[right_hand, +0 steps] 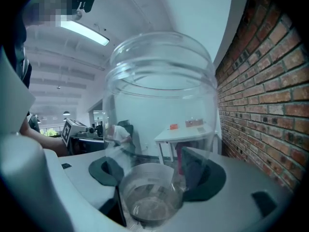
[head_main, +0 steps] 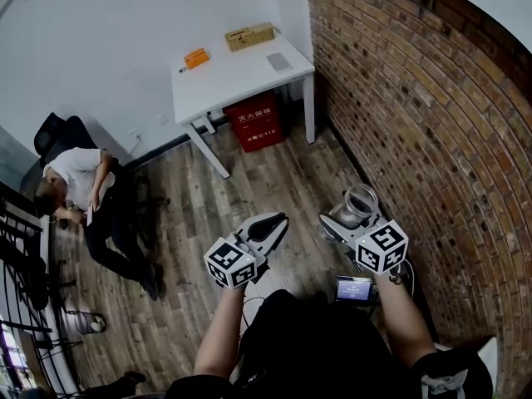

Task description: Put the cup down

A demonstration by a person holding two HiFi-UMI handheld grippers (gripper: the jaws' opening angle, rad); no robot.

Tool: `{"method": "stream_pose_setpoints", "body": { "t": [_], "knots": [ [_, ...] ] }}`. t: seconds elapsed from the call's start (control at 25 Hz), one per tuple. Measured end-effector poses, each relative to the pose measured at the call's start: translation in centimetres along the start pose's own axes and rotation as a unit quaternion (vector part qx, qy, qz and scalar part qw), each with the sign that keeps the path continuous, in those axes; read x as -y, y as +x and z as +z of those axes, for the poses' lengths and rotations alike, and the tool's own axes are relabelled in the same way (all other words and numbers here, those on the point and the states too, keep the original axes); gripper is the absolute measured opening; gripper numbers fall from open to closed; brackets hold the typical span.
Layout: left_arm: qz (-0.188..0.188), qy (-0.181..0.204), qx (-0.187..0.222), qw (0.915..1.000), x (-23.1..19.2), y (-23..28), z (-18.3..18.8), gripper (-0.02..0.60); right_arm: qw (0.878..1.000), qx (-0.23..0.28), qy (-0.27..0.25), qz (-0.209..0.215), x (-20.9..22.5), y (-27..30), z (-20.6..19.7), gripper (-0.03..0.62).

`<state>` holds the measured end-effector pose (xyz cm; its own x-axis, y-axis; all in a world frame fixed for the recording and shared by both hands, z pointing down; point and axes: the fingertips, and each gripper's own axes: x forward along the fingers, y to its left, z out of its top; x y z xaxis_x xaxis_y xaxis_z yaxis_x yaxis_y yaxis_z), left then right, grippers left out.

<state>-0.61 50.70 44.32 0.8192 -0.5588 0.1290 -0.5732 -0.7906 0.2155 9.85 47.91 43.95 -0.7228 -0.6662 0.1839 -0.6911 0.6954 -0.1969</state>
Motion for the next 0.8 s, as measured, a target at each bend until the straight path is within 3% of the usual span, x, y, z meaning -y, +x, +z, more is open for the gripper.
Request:
{"method": "stream_pose_setpoints", "body": {
  "t": [0.24,0.48,0.8],
  "knots": [
    [0.017,-0.01,-0.009,0.9998,-1.9,1.5,-0.8,0.041,1.0,-0.005,0.012,0.0,2.7,0.6,-0.6,0.334],
    [0.0,-0.018,0.003,0.9998,-5.5,4.9,-0.2,0.041,1.0,-0.015,0.011,-0.008,6.2,3.4,-0.5,0.334],
    [-0.025,-0.024,0.003,0.9994,-16.2,11.4,1.0,0.041,0.999,-0.022,0.01,-0.041,14.0,11.3,1.1,0.334]
  ]
}}
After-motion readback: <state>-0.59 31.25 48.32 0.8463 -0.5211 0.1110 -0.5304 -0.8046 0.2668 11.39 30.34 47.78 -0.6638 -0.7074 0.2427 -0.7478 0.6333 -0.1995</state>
